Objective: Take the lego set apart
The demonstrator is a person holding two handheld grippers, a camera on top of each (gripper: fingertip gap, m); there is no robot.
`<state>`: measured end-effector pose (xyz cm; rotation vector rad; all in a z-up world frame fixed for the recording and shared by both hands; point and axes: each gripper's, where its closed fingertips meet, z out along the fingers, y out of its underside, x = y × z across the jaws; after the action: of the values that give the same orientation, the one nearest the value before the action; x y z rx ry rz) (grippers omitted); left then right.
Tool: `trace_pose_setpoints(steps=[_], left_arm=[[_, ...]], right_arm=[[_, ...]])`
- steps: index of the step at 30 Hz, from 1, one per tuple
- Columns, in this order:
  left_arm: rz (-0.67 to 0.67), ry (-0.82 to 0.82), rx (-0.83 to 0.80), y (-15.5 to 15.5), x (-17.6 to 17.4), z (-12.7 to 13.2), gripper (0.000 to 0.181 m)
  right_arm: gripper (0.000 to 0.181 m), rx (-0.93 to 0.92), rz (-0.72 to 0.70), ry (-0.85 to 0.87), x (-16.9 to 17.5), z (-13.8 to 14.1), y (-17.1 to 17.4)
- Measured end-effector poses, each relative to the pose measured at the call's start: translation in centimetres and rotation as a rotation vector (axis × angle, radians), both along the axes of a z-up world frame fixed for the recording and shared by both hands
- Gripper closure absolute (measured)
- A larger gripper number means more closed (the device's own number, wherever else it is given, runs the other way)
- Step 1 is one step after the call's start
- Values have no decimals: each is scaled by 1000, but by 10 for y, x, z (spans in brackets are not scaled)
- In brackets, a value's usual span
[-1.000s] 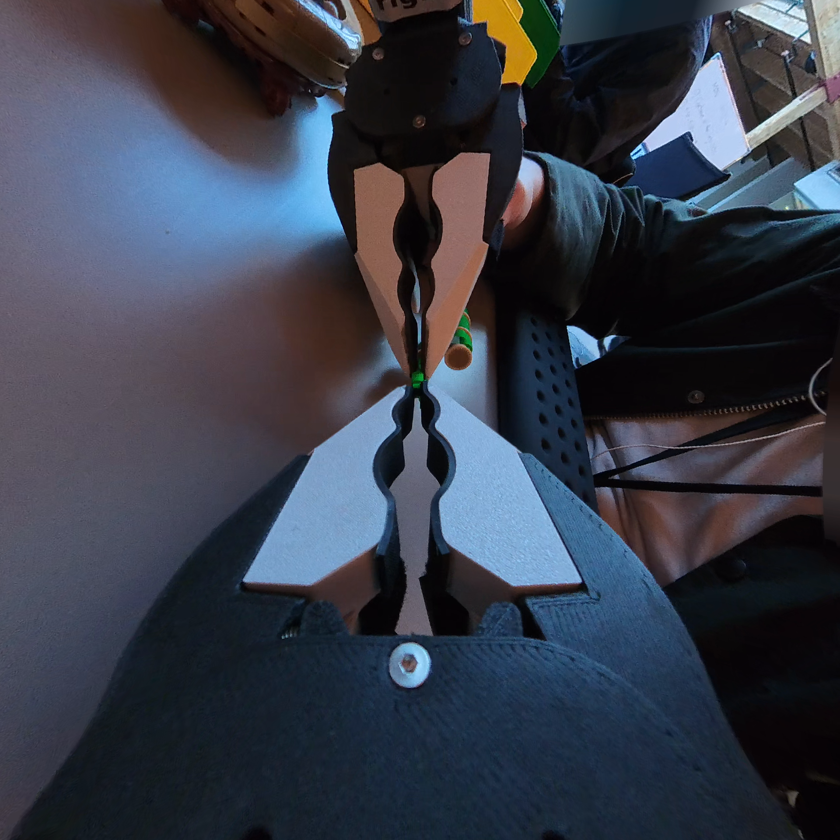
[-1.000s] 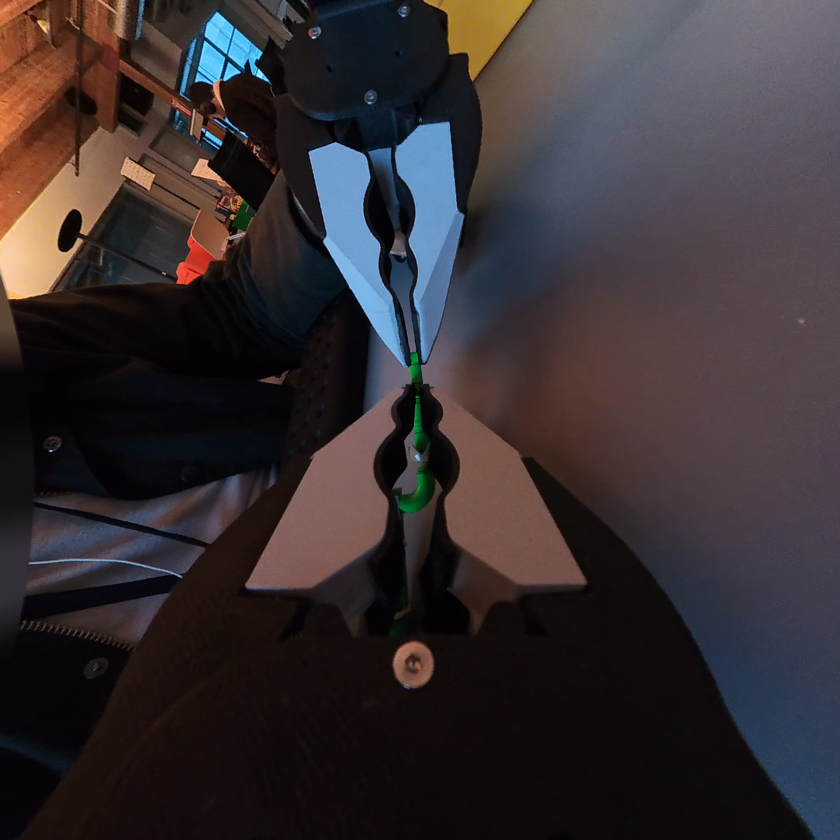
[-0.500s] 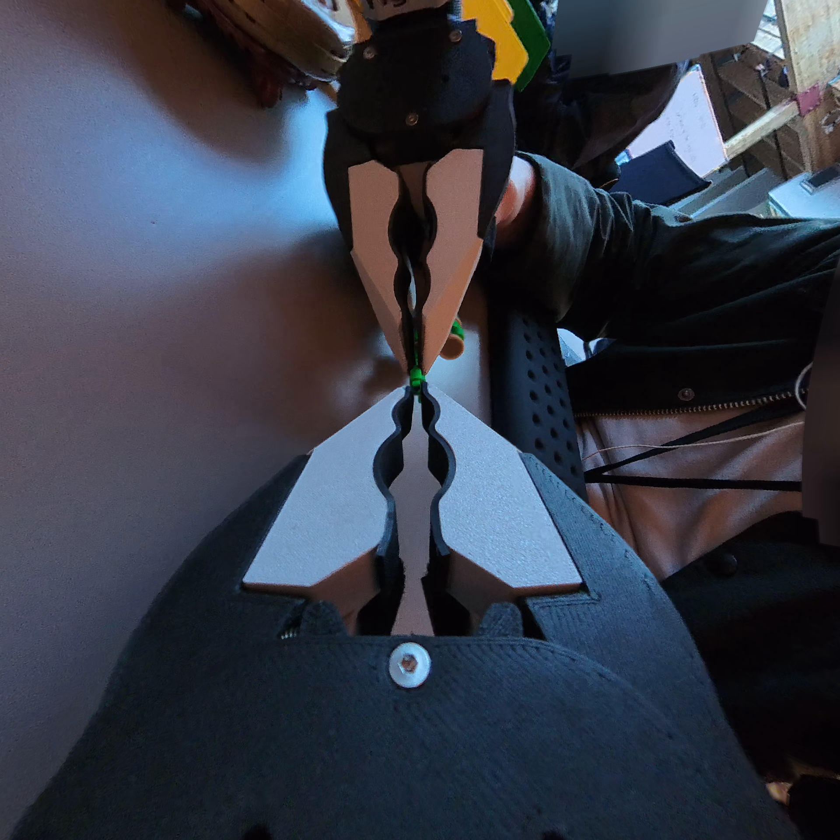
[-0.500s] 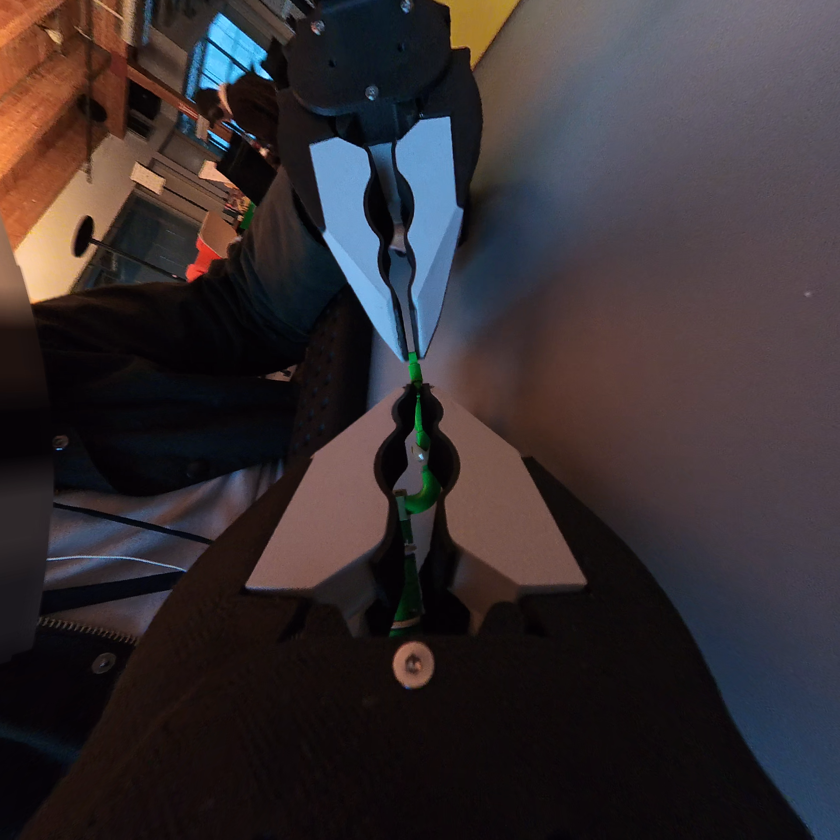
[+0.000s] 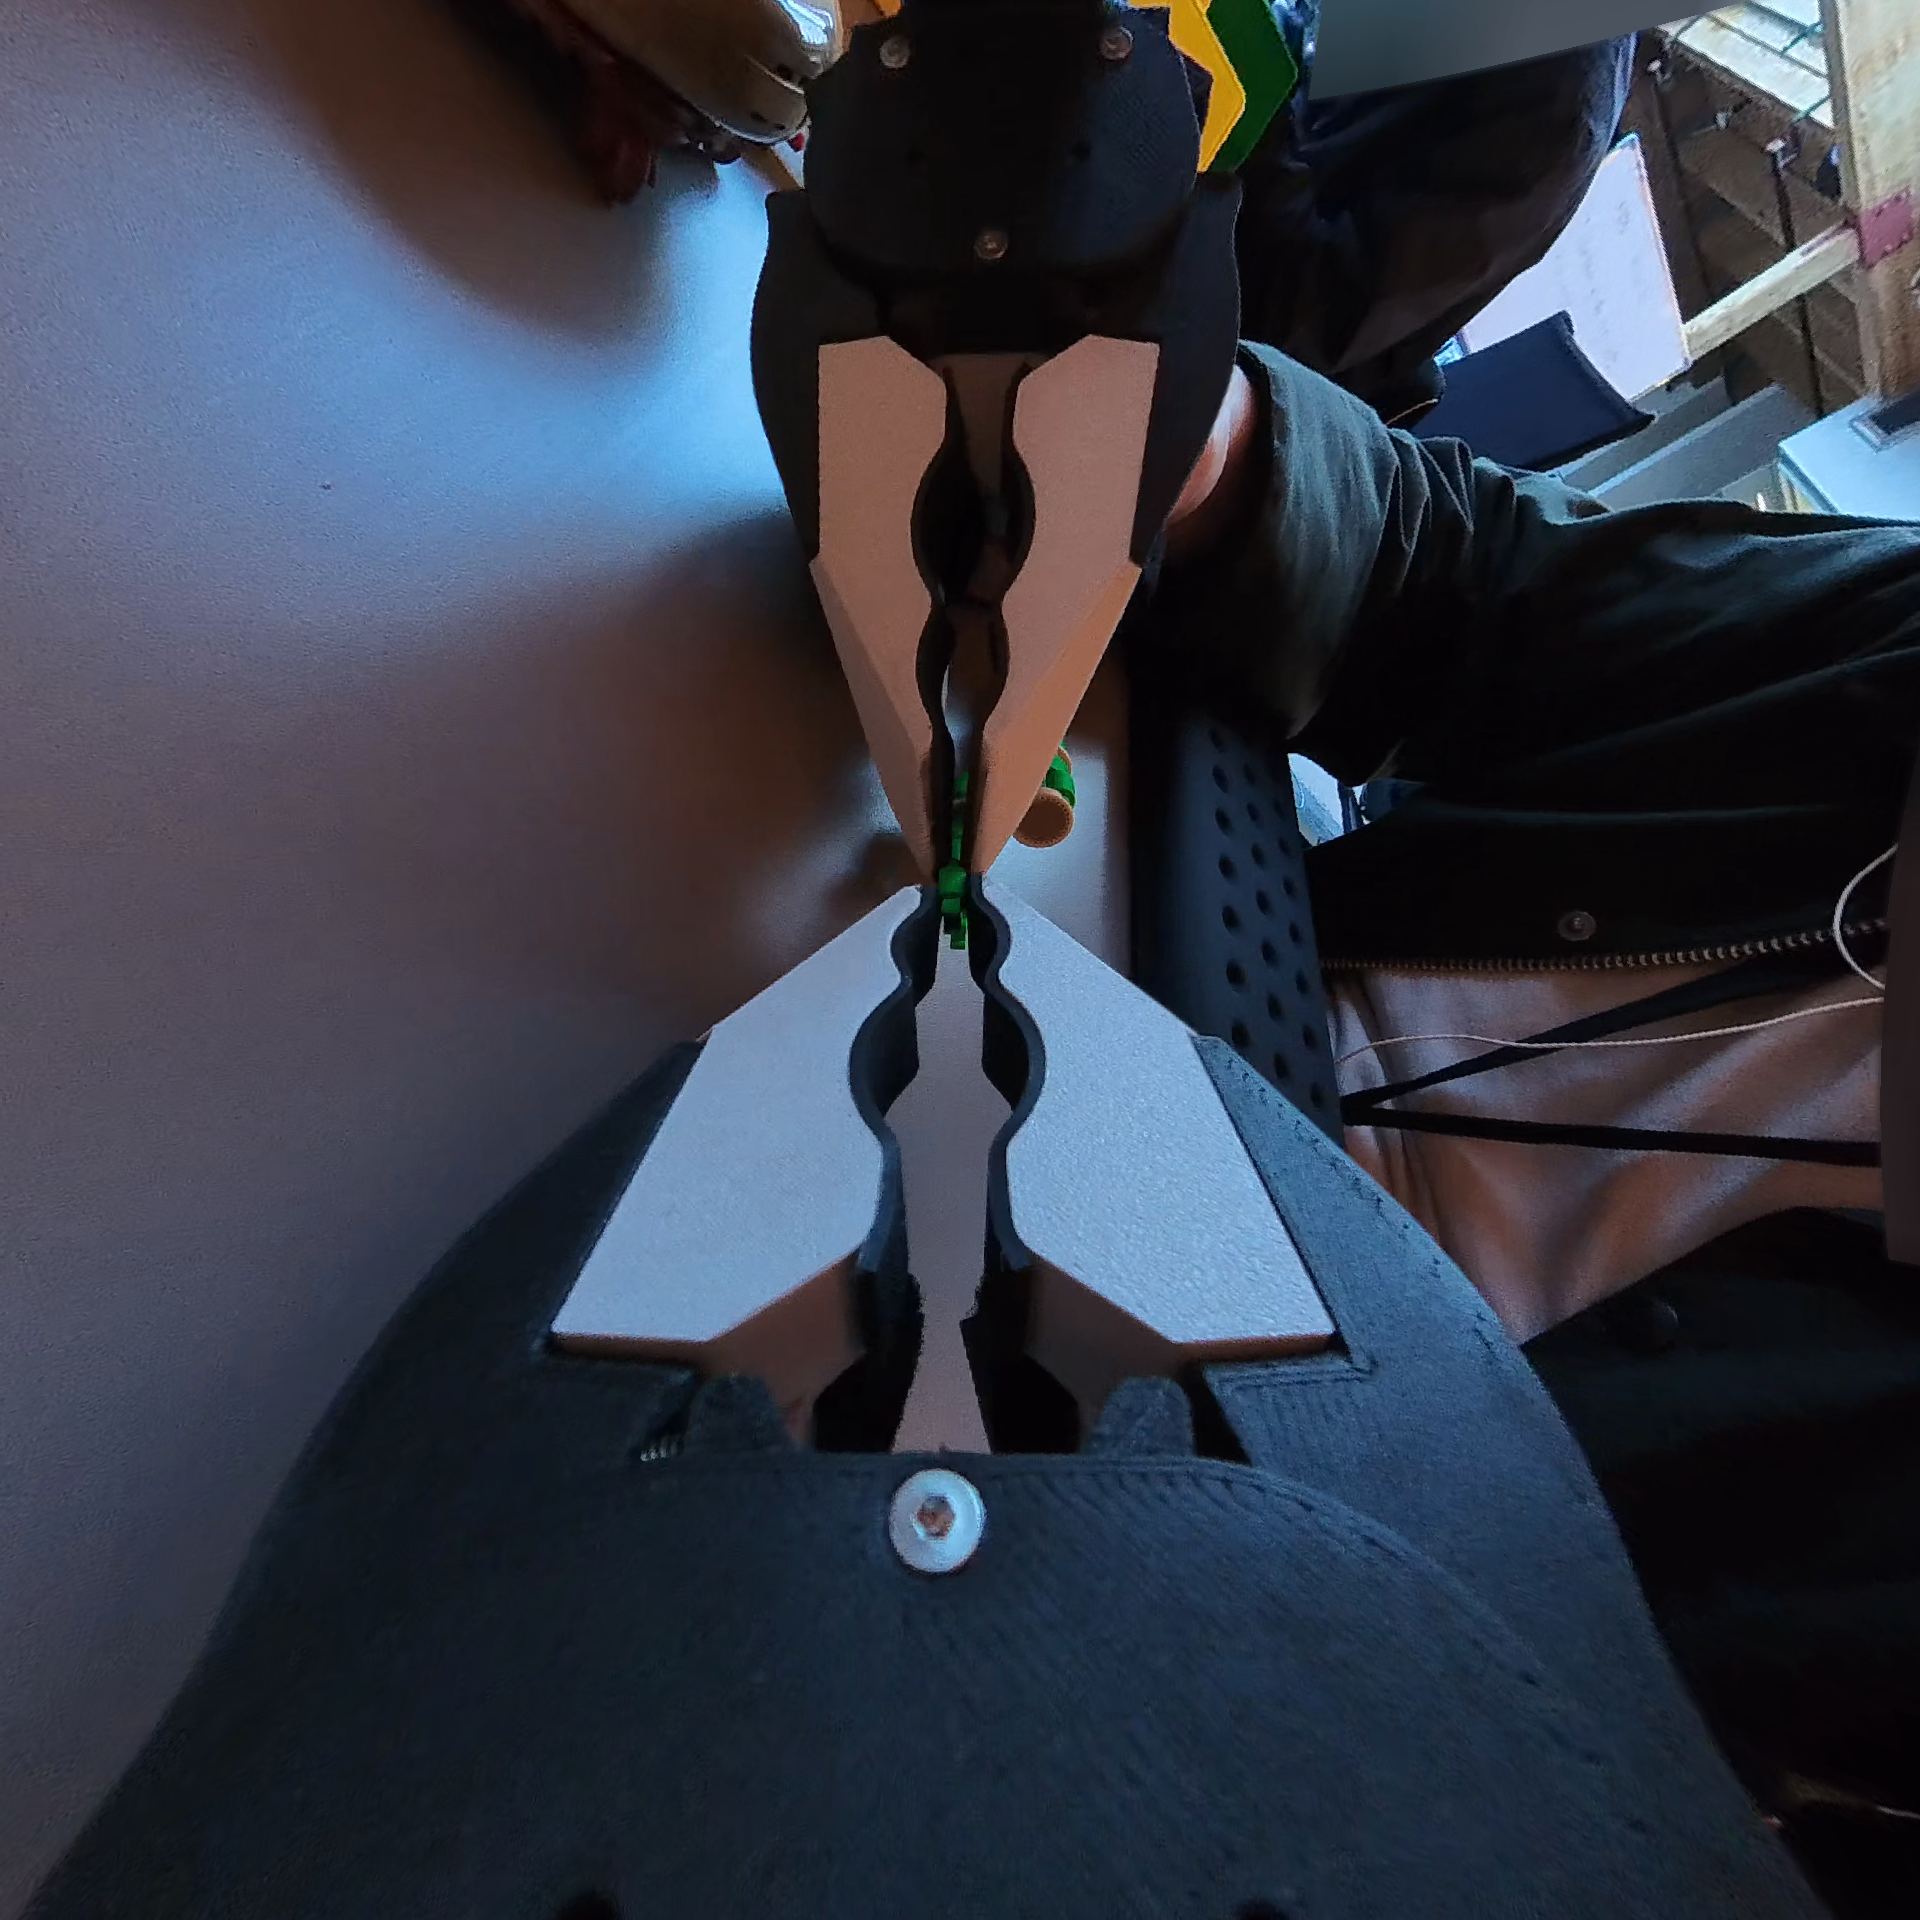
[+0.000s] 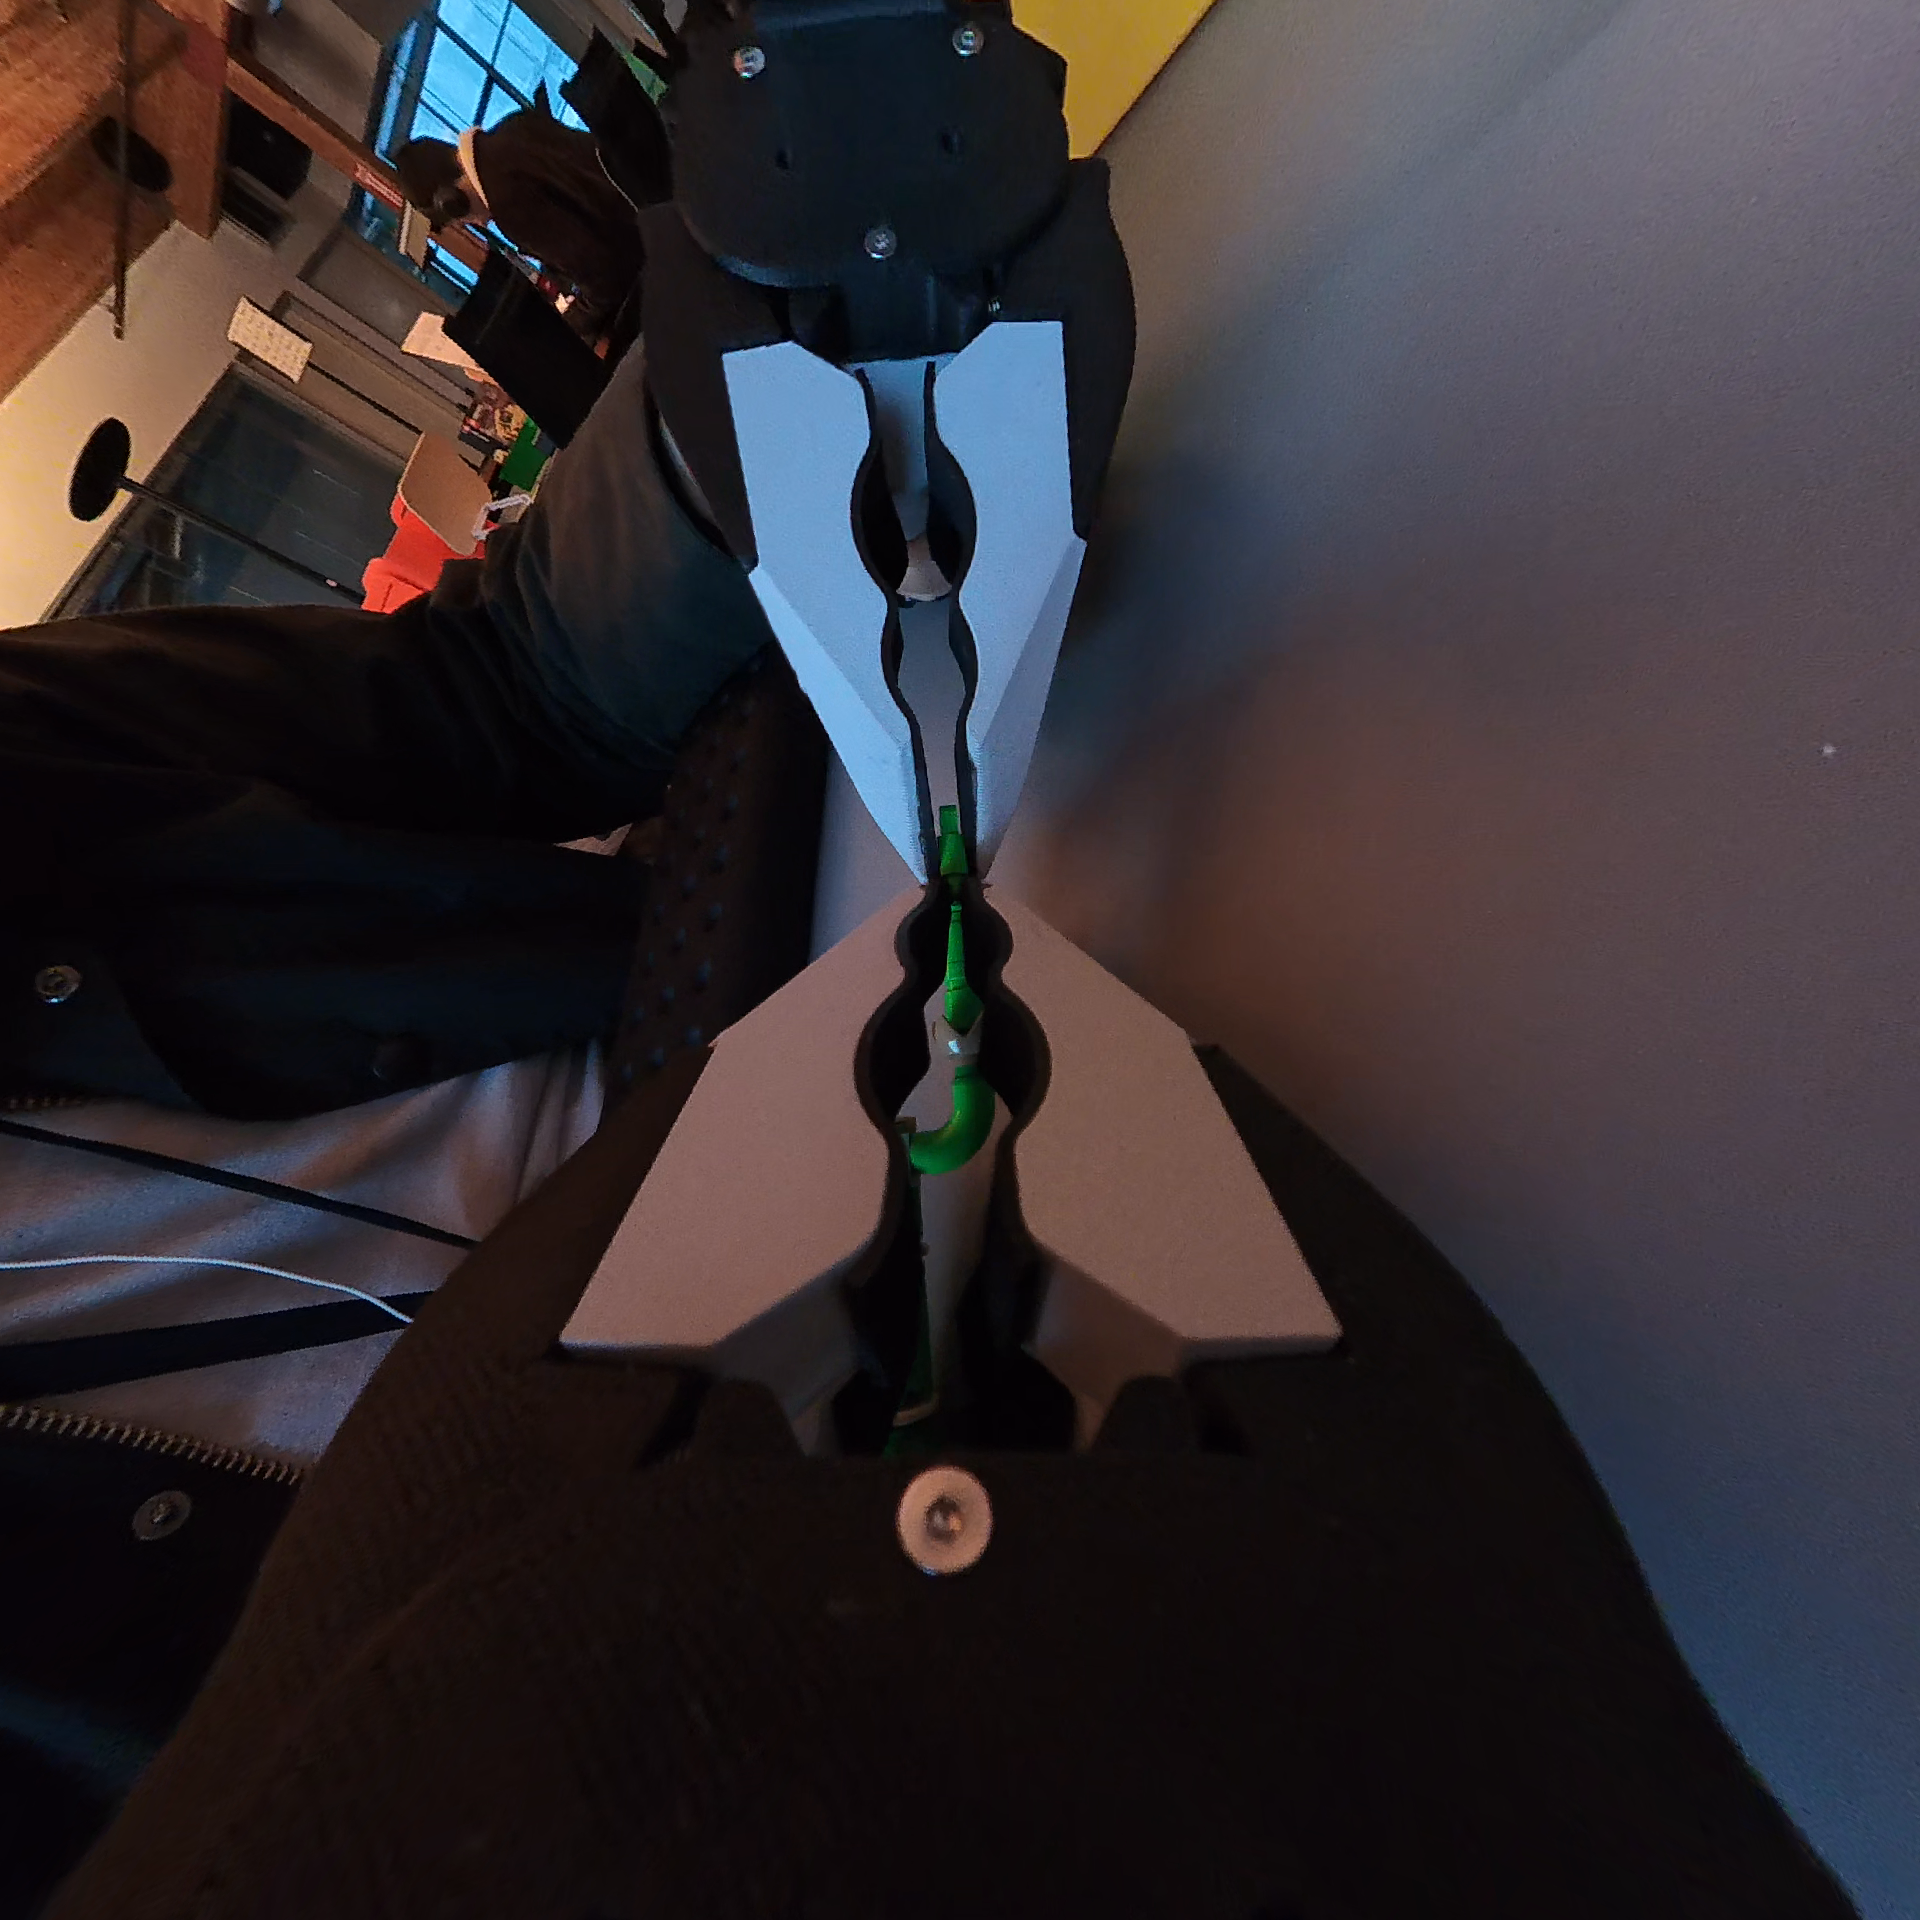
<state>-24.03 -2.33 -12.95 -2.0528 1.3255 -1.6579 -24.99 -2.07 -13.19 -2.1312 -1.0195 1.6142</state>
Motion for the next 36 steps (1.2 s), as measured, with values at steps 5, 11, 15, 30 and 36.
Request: trace_pose_setpoints(steps=[5,11,15,30,36], left_arm=[[12,12,16,2,0,-2,178],[-11,38,14,-3,-3,-7,178],[-4,97,30,1,-12,-16,178],[23,17,49,5,-17,-2,178],[-29,14,82,-5,-9,-2,178]], right_arm=[[180,-10,-14,-13,1,-2,2],[180,-44,-6,-36,1,-6,-2],[180,-18,-9,-133,13,-19,-1],[159,151,55,-103,-11,-10,-1],[175,86,120,-95,-16,-11,-11]])
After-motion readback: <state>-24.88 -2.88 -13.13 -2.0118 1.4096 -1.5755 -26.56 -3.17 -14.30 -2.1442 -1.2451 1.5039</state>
